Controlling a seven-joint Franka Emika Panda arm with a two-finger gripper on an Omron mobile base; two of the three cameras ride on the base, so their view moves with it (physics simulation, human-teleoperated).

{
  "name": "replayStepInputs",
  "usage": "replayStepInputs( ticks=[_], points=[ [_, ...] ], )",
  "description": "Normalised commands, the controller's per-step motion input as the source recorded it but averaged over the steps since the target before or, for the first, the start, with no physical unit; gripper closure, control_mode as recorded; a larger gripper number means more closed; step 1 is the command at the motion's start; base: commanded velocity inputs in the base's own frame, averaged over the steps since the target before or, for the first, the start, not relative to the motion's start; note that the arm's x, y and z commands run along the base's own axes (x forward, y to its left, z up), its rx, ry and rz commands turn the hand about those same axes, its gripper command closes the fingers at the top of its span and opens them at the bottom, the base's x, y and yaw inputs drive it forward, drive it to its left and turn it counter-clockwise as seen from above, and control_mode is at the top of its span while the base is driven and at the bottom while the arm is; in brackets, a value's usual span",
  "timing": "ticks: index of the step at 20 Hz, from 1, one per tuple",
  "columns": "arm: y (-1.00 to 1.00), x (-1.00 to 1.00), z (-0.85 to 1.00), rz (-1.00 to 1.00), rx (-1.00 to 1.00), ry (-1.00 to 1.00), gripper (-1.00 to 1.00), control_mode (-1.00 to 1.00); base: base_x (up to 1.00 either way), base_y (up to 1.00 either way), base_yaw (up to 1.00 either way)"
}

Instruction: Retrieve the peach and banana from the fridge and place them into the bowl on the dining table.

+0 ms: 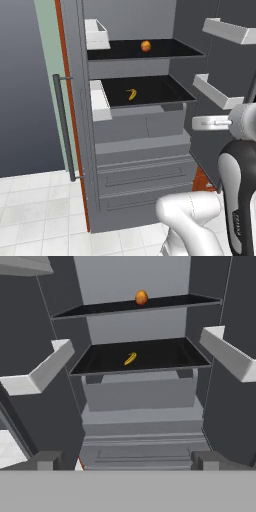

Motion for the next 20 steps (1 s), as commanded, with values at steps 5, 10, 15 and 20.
replayStepInputs(
  ticks=[5,10,15,20],
  points=[
    [0.0,-0.03,0.04,0.0,0.0,0.0,-1.0,-1.0,0.0,0.0,0.0],
    [0.0,-0.01,0.0,0.0,0.0,0.0,-1.0,-1.0,0.0,0.0,0.0],
    [0.0,0.0,0.0,0.0,0.0,0.0,-1.0,1.0,0.02,0.0,0.0],
    [0.0,0.0,0.0,0.0,0.0,0.0,-1.0,1.0,0.31,-0.01,0.0]
  ],
)
